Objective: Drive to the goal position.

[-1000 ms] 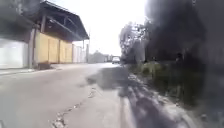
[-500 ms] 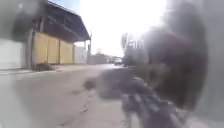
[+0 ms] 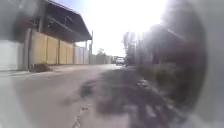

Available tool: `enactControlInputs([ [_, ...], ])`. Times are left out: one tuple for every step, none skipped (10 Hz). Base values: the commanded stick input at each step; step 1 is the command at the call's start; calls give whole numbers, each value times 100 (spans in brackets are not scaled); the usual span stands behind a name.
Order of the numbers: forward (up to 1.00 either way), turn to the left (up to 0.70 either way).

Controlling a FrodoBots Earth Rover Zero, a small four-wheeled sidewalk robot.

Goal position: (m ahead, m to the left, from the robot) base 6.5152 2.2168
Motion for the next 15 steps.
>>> enactControlInputs([
  [100,-9],
  [100,0],
  [100,0],
  [100,0],
  [100,0],
  [100,0],
  [100,0],
  [100,0],
  [100,0],
  [100,0],
  [100,0],
  [100,0],
  [100,0],
  [100,0],
  [100,0],
])
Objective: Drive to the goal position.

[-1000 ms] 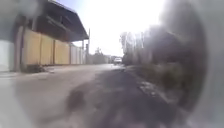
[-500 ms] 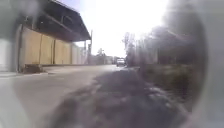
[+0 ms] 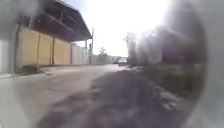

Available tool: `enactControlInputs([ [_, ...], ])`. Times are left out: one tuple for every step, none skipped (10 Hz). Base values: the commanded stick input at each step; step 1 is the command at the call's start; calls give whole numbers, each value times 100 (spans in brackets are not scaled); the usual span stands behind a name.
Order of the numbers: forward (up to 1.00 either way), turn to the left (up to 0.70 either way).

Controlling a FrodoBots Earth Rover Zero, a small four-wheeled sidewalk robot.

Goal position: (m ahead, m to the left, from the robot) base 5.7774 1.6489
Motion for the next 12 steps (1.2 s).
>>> enactControlInputs([
  [100,0],
  [100,0],
  [100,0],
  [100,0],
  [100,0],
  [100,0],
  [100,0],
  [100,-33],
  [100,-37],
  [100,-37],
  [100,-37],
  [100,-37],
])
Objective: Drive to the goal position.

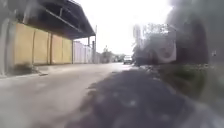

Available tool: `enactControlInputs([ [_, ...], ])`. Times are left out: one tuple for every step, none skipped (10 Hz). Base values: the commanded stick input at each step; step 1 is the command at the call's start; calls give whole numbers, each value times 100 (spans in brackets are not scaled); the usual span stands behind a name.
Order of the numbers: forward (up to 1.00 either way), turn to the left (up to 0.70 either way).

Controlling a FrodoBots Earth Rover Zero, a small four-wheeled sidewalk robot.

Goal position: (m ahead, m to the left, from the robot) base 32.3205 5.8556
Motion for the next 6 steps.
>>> enactControlInputs([
  [100,-37],
  [100,-36],
  [100,-26],
  [100,-1],
  [100,0],
  [100,0],
])
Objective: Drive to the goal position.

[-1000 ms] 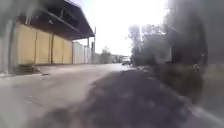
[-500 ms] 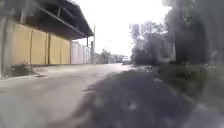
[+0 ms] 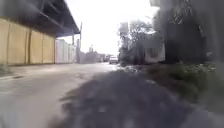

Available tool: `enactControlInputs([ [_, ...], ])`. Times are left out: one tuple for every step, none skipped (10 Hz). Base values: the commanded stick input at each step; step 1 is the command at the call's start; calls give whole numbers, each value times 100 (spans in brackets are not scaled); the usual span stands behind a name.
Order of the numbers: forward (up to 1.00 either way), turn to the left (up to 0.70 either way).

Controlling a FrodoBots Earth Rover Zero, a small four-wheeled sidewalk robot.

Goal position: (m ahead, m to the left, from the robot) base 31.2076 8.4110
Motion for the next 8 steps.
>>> enactControlInputs([
  [100,0],
  [100,0],
  [100,0],
  [100,-2],
  [100,-2],
  [100,-1],
  [100,-13],
  [100,-35],
])
